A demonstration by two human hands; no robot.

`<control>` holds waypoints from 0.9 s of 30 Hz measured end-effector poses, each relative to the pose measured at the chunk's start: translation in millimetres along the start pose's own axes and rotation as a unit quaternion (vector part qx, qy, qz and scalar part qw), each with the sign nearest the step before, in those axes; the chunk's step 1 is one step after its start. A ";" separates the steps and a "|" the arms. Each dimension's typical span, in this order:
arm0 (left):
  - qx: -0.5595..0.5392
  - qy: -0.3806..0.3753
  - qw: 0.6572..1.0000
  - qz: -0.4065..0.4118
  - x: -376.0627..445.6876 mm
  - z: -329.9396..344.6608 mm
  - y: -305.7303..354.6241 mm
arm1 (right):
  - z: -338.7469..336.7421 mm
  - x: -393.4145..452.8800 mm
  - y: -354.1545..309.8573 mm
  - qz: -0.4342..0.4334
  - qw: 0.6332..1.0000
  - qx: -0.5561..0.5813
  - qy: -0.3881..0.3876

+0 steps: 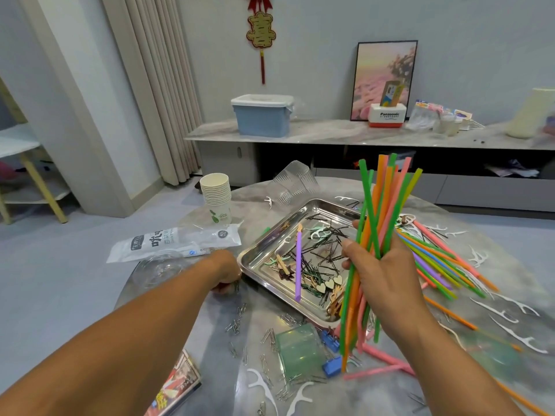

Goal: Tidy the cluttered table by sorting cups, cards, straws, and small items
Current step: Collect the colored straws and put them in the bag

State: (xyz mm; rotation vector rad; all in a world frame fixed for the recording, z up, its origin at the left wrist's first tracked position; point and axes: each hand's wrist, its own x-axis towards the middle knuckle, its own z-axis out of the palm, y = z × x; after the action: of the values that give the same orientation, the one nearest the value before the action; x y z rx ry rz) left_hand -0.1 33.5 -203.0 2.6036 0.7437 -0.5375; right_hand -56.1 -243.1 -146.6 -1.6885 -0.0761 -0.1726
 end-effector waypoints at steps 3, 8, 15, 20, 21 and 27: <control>0.012 -0.022 0.999 -0.021 -14.7 -20.2 6.4 | -1.3 0.5 -1.7 -0.001 1.000 0.007 0.003; -0.052 -0.003 0.999 0.001 -33.5 -54.3 6.7 | -1.2 1.1 1.2 0.012 0.999 0.038 0.001; -0.234 -0.086 0.946 0.207 -134.0 -6.8 47.1 | -1.2 2.4 -8.3 0.062 0.989 0.134 0.014; -0.238 -0.091 0.927 0.274 -164.6 29.9 64.8 | -4.9 -3.5 -9.2 0.034 0.988 0.138 0.052; -0.250 -0.083 0.924 0.277 -168.0 34.1 65.0 | -6.9 -5.4 -8.5 0.031 0.989 0.128 0.068; -0.309 -0.094 0.894 0.309 -185.3 57.1 58.6 | -17.3 -20.6 -8.8 0.030 0.984 0.124 0.126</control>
State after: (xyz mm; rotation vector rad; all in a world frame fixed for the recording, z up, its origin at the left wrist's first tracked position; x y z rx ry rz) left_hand -127.4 -115.9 -153.0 1.9812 -0.0204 -0.2797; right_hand -79.0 -258.1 -139.1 -1.4074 0.1387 -0.3168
